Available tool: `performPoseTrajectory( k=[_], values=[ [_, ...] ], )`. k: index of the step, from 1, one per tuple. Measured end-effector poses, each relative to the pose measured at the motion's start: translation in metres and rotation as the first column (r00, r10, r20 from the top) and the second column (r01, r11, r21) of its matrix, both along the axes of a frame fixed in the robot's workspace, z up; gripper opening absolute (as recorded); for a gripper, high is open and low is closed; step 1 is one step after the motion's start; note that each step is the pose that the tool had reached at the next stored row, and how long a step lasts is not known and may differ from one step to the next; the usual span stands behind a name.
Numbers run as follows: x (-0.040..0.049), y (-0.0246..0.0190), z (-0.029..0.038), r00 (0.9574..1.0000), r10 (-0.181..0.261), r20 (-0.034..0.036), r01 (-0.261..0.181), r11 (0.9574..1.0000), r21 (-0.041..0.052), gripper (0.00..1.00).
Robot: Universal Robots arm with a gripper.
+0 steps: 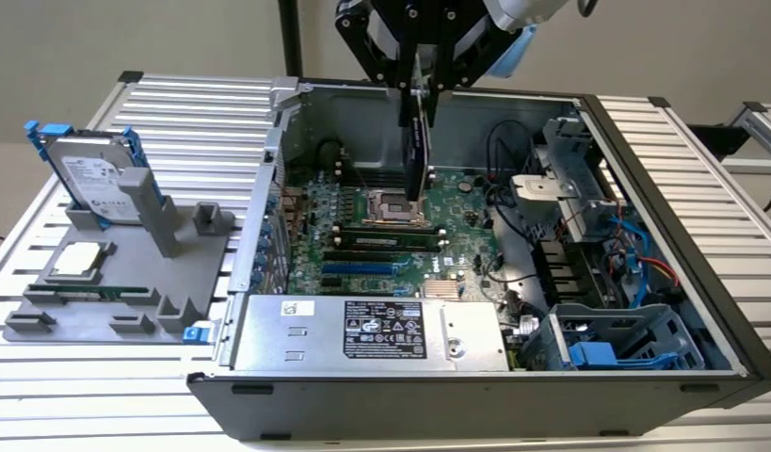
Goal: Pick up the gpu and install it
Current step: 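Pick up the gpu and move the gpu toward the slot, then insert the gpu into the slot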
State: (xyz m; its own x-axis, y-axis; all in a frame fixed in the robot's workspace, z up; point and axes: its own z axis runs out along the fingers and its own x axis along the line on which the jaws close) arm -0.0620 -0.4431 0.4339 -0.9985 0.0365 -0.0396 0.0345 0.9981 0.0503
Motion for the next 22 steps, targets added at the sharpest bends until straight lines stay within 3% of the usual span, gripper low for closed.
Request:
performPoseTrajectory(
  k=[22],
  values=[
    [0.0,0.0,0.0006,0.9967,0.081,0.0,-0.081,0.9967,0.0,0.0]
  ],
)
